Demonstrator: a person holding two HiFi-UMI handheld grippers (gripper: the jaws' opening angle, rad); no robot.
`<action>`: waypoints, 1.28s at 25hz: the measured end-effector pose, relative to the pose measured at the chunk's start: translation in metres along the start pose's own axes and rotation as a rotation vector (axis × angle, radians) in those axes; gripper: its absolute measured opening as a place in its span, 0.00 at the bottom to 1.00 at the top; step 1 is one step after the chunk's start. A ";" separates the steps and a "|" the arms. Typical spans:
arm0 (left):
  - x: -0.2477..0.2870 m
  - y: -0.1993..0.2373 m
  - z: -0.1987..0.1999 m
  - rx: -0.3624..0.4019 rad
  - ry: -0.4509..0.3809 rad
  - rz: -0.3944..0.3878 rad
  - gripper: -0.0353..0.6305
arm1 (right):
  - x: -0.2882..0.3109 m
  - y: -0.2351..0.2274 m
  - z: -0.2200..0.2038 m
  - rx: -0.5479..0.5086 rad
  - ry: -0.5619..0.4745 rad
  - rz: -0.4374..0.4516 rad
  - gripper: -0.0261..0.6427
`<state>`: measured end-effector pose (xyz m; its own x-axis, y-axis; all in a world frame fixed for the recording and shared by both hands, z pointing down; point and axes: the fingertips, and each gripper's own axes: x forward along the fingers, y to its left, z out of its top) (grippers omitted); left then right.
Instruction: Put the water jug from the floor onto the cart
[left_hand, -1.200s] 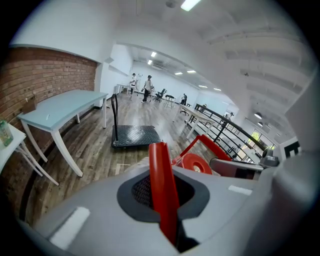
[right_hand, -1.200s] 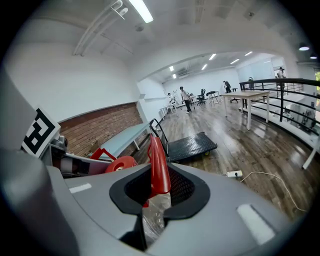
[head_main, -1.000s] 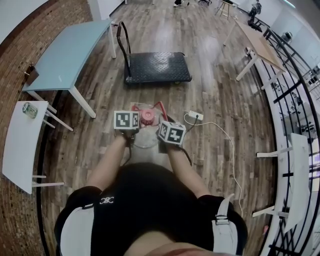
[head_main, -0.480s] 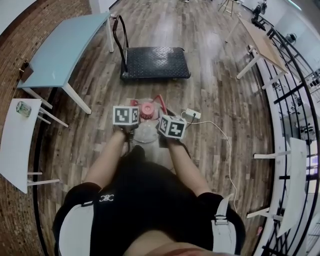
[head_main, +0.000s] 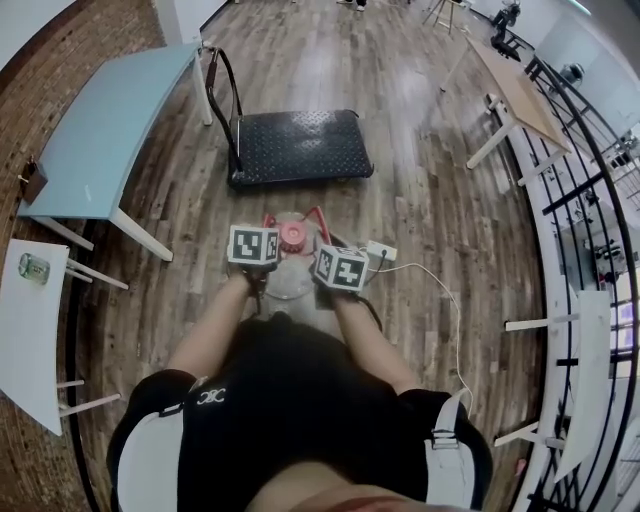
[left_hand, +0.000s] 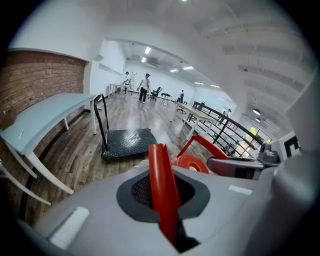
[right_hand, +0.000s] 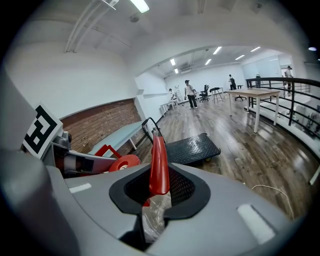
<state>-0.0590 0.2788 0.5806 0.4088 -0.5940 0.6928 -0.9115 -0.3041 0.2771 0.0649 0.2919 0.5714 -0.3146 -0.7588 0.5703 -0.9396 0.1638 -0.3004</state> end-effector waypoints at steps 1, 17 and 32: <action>0.006 0.004 0.007 0.000 0.001 -0.003 0.07 | 0.008 -0.002 0.007 0.001 0.005 -0.004 0.16; 0.084 0.077 0.118 -0.008 -0.019 -0.014 0.07 | 0.129 0.002 0.097 0.005 -0.013 -0.007 0.16; 0.148 0.115 0.167 -0.022 -0.018 0.000 0.07 | 0.211 -0.012 0.132 -0.008 0.026 0.029 0.16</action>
<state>-0.0953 0.0320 0.6039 0.4092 -0.6072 0.6811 -0.9123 -0.2876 0.2917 0.0276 0.0464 0.5946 -0.3454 -0.7371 0.5809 -0.9309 0.1910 -0.3112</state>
